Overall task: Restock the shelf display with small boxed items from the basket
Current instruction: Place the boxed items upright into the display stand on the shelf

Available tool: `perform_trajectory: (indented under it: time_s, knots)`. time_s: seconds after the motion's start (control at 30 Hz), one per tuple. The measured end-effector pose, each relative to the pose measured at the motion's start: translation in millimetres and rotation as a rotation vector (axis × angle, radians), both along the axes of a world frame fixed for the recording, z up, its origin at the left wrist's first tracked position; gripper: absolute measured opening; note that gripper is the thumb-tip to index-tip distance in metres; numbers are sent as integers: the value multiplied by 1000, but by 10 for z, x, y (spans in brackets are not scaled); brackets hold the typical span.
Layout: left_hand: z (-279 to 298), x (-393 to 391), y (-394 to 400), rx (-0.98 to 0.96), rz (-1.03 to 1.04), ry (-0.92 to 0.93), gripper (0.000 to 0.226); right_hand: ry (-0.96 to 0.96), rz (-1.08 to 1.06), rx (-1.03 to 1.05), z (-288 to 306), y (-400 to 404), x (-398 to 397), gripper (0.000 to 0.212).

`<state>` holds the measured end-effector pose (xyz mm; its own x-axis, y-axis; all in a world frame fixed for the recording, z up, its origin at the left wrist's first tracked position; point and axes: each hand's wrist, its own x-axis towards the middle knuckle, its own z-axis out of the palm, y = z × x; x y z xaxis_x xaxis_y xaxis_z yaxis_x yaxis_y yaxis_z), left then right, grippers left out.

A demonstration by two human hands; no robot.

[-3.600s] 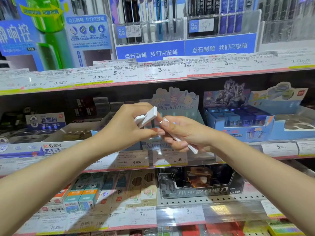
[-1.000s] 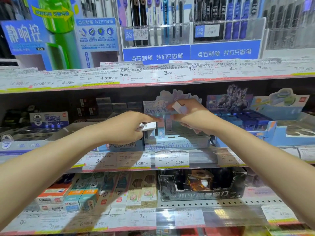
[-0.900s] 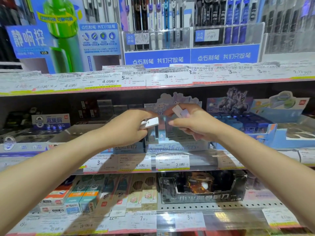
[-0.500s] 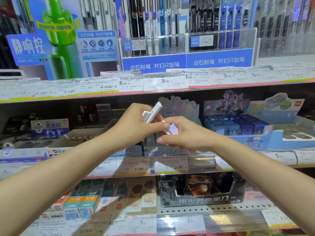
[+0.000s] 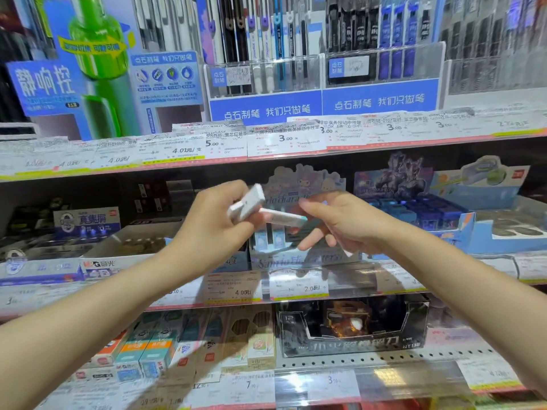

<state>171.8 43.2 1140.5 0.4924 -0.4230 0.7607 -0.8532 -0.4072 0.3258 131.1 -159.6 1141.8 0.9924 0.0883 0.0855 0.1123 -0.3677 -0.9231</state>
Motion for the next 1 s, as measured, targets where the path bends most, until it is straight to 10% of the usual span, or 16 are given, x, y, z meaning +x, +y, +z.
perform_trajectory:
  time_s: [0.13,0.37,1.0]
  knots:
    - [-70,-39,16,353,-17,-544,2,28,-73,70,-11,67,43,28]
    - [-117,-35,-53,486,63,-874,17,-11,-41,226,42,132,38,16]
    - [-56,179,17,827,232,-40,71,-561,-137,-405,-66,-54,511,18]
